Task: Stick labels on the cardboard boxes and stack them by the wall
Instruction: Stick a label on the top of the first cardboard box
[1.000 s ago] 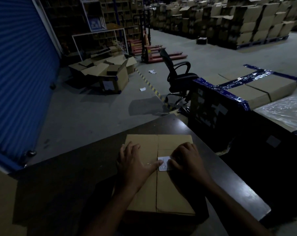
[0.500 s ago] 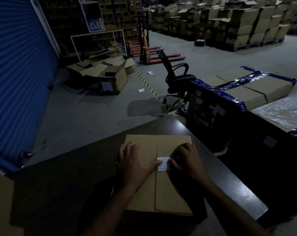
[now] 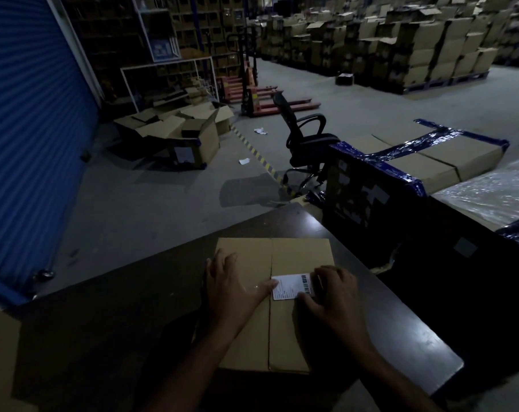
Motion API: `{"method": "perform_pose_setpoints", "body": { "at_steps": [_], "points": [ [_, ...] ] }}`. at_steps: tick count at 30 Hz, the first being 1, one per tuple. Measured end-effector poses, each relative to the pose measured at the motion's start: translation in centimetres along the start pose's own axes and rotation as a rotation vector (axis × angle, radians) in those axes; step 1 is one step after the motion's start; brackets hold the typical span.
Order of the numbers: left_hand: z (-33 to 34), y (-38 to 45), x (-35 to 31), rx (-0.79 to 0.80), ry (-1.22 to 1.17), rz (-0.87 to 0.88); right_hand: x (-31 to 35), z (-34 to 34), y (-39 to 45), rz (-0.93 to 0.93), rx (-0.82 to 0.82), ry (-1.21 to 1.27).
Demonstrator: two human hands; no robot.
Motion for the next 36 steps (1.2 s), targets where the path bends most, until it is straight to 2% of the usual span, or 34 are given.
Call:
{"method": "perform_pose_setpoints", "body": {
  "at_steps": [6, 11, 18, 29, 36],
  "points": [
    [-0.4, -2.2, 1.7, 0.000, 0.020, -0.105, -0.8, 0.1, 2.8, -0.055, 0.148, 0.047],
    [-0.6, -2.6, 2.2, -0.029, 0.052, -0.090, -0.5, 1.1, 3.8, -0.144, 0.228, -0.051],
    [0.0, -0.3, -0.3, -0.004, 0.122, 0.012, -0.8, 1.4, 4.0, -0.116, 0.260, -0.076],
    [0.2, -0.3, -0.3, -0.026, 0.175, 0.009, -0.4, 1.8, 5.1, -0.036, 0.301, -0.085],
    [0.3, -0.2, -0.2, -0.025, 0.182, 0.012, -0.7, 1.6, 4.9, -0.068, 0.237, -0.024]
  ]
}}
Point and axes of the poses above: each hand's wrist, its own y-axis towards the middle knuckle, its own z-axis out of the palm, x = y × z, the point moved 8 cm from there along y, towards the middle knuckle, and after that the axes turned 6 degrees about x, right-handed, at the moved point
